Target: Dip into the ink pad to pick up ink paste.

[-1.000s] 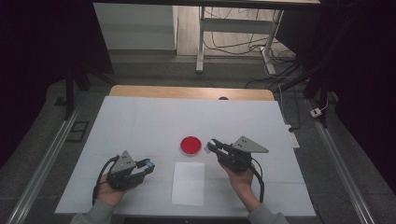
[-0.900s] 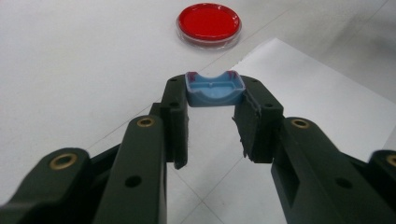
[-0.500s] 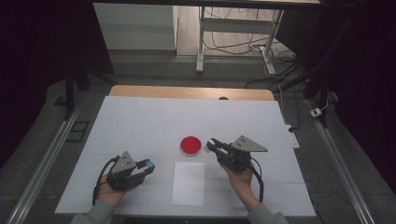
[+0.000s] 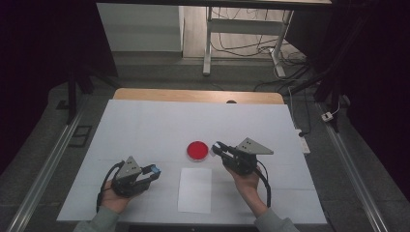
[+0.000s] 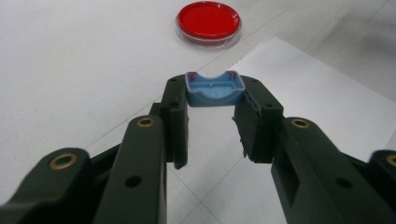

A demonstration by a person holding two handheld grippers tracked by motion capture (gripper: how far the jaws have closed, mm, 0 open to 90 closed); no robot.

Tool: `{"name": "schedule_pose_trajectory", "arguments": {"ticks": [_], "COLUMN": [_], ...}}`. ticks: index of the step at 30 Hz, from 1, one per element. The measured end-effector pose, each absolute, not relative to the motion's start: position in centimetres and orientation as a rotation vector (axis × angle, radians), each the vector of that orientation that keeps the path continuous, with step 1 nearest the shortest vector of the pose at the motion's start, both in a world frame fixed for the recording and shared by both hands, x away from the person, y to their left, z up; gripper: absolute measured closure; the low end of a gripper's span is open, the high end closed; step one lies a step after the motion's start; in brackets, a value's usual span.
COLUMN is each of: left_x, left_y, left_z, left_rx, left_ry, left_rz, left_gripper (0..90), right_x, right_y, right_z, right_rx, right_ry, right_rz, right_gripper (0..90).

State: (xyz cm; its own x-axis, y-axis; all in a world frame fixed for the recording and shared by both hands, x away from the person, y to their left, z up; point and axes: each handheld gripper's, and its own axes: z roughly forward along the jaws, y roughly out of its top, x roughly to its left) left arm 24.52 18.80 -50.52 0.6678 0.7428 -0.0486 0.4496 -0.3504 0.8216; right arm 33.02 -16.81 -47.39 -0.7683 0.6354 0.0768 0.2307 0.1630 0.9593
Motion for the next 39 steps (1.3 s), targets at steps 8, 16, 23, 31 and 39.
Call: {"name": "schedule_pose_trajectory", "arguments": {"ticks": [8, 16, 23, 31, 39], "left_x": [24.5, 24.5, 24.5, 24.6, 24.6], "left_y": [18.9, 19.0, 19.0, 19.1, 19.1], "left_z": [-50.5, -50.6, -50.6, -50.5, -50.6], "left_rx": [2.003, 2.005, 2.005, 2.003, 2.004], "left_ry": [0.932, 0.932, 0.933, 0.933, 0.934], "left_rz": [0.421, 0.418, 0.414, 0.414, 0.414], "left_gripper": [65.8, 65.7, 65.8, 65.8, 65.8], "right_x": [33.7, 34.4, 35.2, 35.8, 36.8], "right_y": [-16.4, -15.4, -14.7, -13.8, -13.2], "right_z": [-47.4, -47.4, -47.7, -47.9, -48.7], "right_rx": [0.826, 0.808, 0.805, 0.794, 0.811], "right_ry": [2.114, 2.133, 2.155, 2.180, 2.218], "right_rz": [1.627, 1.609, 1.589, 1.577, 1.528], "right_gripper": [75.4, 75.3, 75.3, 75.4, 75.3]}}
